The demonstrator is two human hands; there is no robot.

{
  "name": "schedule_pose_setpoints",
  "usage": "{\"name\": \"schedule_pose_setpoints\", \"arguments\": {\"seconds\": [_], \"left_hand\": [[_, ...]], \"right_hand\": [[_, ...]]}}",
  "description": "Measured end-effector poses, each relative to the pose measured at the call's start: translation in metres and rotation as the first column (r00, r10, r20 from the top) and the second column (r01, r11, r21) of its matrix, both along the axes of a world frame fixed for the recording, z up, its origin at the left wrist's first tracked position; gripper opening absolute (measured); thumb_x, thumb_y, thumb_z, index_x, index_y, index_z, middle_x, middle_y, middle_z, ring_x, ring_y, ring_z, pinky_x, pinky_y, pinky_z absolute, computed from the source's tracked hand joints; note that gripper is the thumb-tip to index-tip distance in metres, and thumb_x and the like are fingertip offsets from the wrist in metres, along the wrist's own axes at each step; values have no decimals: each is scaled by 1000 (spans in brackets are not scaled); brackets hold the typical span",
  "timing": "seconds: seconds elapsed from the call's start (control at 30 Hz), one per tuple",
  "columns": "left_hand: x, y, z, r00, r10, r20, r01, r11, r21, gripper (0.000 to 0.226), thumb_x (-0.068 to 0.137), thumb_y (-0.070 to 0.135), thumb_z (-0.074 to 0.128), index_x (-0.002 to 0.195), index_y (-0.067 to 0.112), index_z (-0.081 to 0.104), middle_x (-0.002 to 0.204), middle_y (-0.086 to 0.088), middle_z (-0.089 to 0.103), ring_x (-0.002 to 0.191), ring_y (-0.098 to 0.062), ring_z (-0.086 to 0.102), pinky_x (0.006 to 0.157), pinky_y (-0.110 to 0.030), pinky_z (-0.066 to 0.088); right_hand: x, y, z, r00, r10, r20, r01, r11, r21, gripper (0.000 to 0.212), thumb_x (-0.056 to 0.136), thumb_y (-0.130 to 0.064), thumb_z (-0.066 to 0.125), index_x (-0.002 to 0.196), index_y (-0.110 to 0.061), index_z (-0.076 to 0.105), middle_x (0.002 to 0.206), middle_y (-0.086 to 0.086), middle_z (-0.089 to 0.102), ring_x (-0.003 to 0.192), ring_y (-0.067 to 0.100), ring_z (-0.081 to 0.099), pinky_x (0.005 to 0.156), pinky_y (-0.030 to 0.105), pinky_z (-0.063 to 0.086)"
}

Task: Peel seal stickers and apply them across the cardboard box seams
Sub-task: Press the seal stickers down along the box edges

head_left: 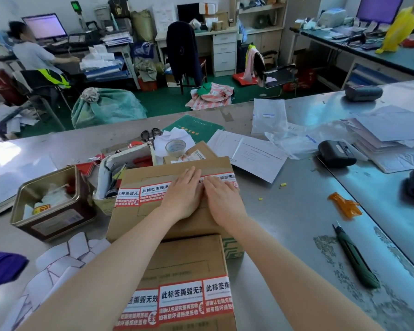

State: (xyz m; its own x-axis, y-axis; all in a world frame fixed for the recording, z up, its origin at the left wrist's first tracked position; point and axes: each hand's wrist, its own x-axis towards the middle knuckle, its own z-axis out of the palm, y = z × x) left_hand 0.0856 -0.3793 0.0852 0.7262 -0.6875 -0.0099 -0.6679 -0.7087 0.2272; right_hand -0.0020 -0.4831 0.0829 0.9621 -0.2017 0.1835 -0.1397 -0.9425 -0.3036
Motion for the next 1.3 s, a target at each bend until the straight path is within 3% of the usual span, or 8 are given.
{"name": "schedule_pose_setpoints", "arguments": {"seconds": [0.1, 0.3, 0.6, 0.93, 1.1, 1.17, 1.23, 1.3], "left_hand": [[10, 37, 3, 995, 102, 12, -103, 987, 126, 52, 101, 42, 14, 150, 26, 11, 160, -1, 3, 147, -17, 2, 118, -37, 5], [19, 114, 8, 956, 293, -21, -283, 938, 202, 55, 99, 45, 10, 151, 27, 4, 160, 1, -4, 147, -17, -4, 118, -39, 2], [4, 142, 6, 890, 397, -223, -394, 917, 58, 65, 100, 46, 17, 150, 9, -2, 159, -5, -10, 147, -23, 4, 117, -48, 17], [0, 147, 8, 891, 412, -190, -400, 911, 98, 65, 99, 47, 12, 150, 11, -6, 159, -2, -9, 146, -22, 12, 116, -48, 14], [1, 148, 8, 871, 435, -228, -439, 898, 37, 66, 99, 45, 20, 150, 8, -1, 160, -7, 3, 143, -27, 22, 114, -49, 18], [3, 150, 7, 863, 438, -252, -456, 890, -13, 64, 97, 44, 26, 149, 9, 10, 156, -9, 21, 136, -29, 34, 111, -51, 28], [1, 155, 9, 849, 456, -266, -487, 872, -57, 55, 96, 41, 30, 141, 9, 28, 136, -11, 49, 118, -30, 51, 101, -48, 40], [-10, 160, 13, 839, 475, -267, -511, 856, -82, 39, 97, 36, 32, 119, 9, 48, 116, -10, 60, 101, -27, 57, 90, -41, 47]], "right_hand": [[12, 9, 2, 993, 60, -102, -61, 998, -13, 42, 101, -26, 25, 140, -14, 34, 153, 1, 29, 143, 16, 19, 114, 37, 13], [10, 16, 5, 965, -159, -208, 163, 987, 3, 61, 98, -46, 18, 149, -13, 12, 158, 3, 8, 146, 17, 3, 117, 40, 2], [-7, 23, 8, 898, -396, -193, 406, 914, 14, 64, 98, -43, 20, 148, -3, 10, 158, 10, 6, 146, 22, 3, 118, 39, 9], [-20, 35, 8, 839, -490, -237, 496, 868, -36, 69, 96, -50, 18, 149, -8, 6, 158, 7, 5, 146, 19, 4, 117, 46, 8], [-31, 45, 10, 842, -487, -232, 489, 870, -53, 70, 96, -50, 19, 149, -7, 6, 158, 7, 6, 146, 19, 4, 117, 46, 7], [-35, 51, 11, 853, -468, -233, 467, 882, -64, 69, 96, -50, 20, 149, -6, 7, 158, 7, 5, 146, 19, 2, 117, 45, 7], [-40, 60, 11, 869, -434, -239, 431, 900, -67, 67, 97, -48, 20, 149, -7, 9, 158, 7, 6, 146, 18, 3, 117, 44, 7], [-47, 73, 13, 892, -380, -245, 380, 924, -48, 64, 97, -46, 22, 149, -9, 12, 158, 6, 9, 146, 18, 5, 117, 44, 7]]}}
